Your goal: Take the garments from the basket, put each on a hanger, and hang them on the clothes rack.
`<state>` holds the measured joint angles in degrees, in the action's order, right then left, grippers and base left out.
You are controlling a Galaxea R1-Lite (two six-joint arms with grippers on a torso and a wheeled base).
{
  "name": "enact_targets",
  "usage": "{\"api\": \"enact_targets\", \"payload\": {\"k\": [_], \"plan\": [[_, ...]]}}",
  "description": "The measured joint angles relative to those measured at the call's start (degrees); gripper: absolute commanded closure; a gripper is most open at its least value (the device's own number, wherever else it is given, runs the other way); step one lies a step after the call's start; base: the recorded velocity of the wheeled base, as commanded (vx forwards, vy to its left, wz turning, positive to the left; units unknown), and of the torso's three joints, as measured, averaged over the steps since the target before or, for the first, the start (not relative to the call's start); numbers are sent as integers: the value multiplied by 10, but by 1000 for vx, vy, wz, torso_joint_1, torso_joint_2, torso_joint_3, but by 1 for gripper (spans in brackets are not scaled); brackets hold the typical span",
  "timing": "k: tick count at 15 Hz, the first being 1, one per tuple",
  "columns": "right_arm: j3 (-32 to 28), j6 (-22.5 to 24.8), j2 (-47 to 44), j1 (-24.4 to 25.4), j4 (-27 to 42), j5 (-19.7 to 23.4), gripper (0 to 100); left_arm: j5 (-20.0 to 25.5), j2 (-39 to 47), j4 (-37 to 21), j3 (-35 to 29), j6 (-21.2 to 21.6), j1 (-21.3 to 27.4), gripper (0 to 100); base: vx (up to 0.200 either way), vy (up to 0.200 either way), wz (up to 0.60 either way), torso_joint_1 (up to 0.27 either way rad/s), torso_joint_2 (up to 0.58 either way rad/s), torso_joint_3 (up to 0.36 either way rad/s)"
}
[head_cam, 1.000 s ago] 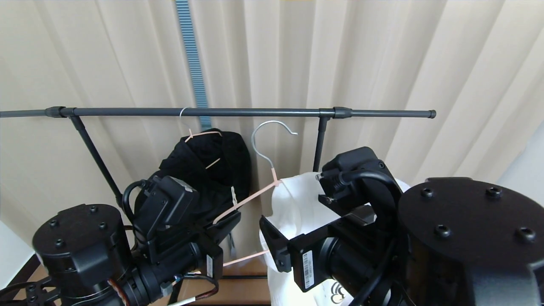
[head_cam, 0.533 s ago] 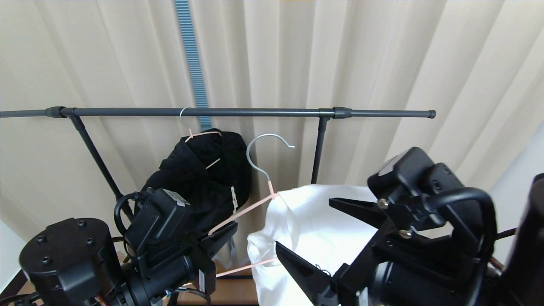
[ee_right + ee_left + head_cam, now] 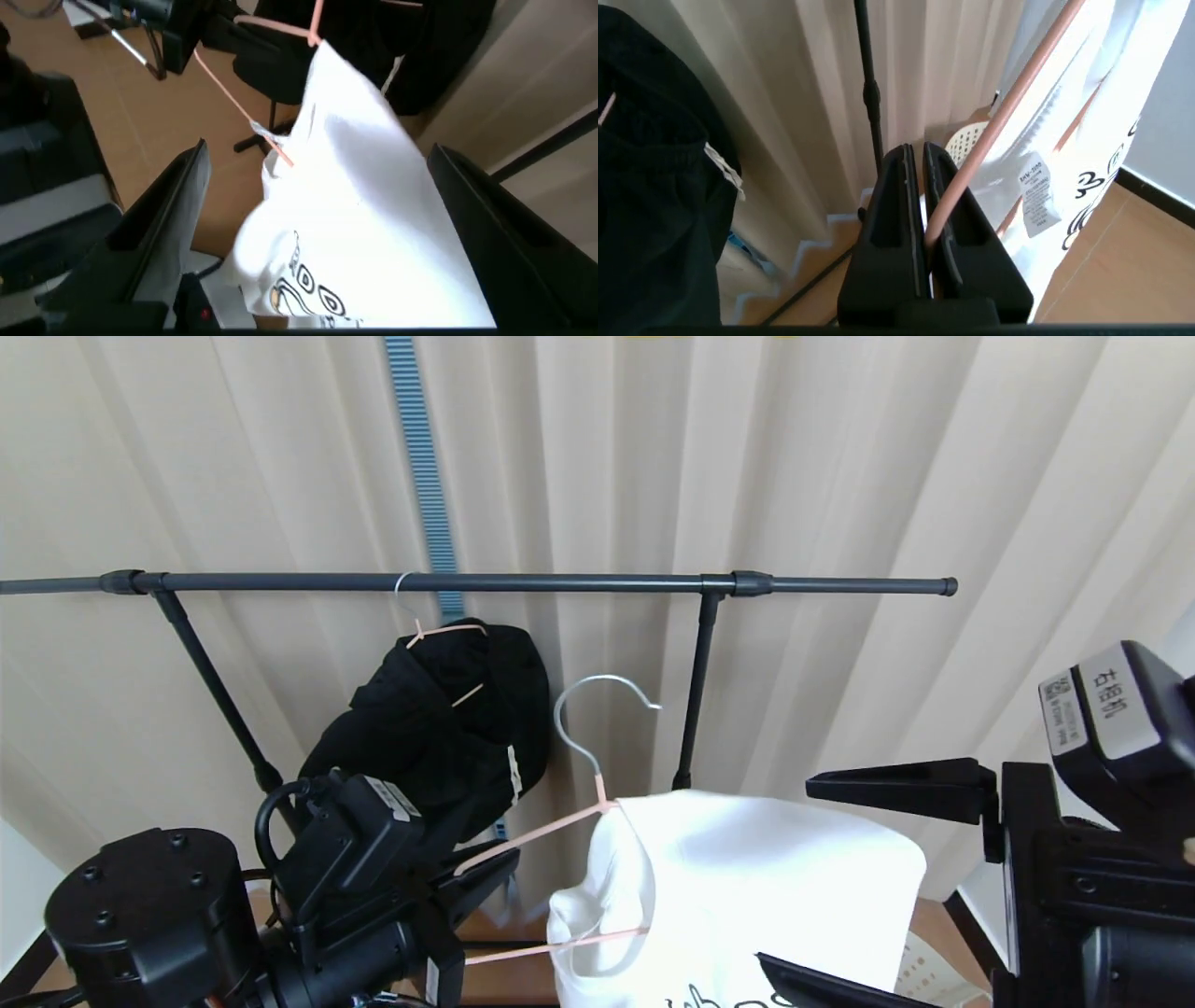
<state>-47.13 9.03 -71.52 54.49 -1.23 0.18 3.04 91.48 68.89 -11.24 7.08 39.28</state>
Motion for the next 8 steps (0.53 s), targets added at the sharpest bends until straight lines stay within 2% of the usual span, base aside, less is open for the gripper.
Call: {"api": "enact_targets", "payload": {"k": [2,5,8], "plan": [[-37,81,6,-69,77,84,0,18,0,0,5,12,0,100,0,0,0,0,0,0],[-68,219,-23,-159,136,193,0,40,2,0,9,28,1,100,0,0,0,0,0,0],[-79,258,-73,-186,149,244,0,53,5,1,8,29,5,100,0,0,0,0,0,0]]}}
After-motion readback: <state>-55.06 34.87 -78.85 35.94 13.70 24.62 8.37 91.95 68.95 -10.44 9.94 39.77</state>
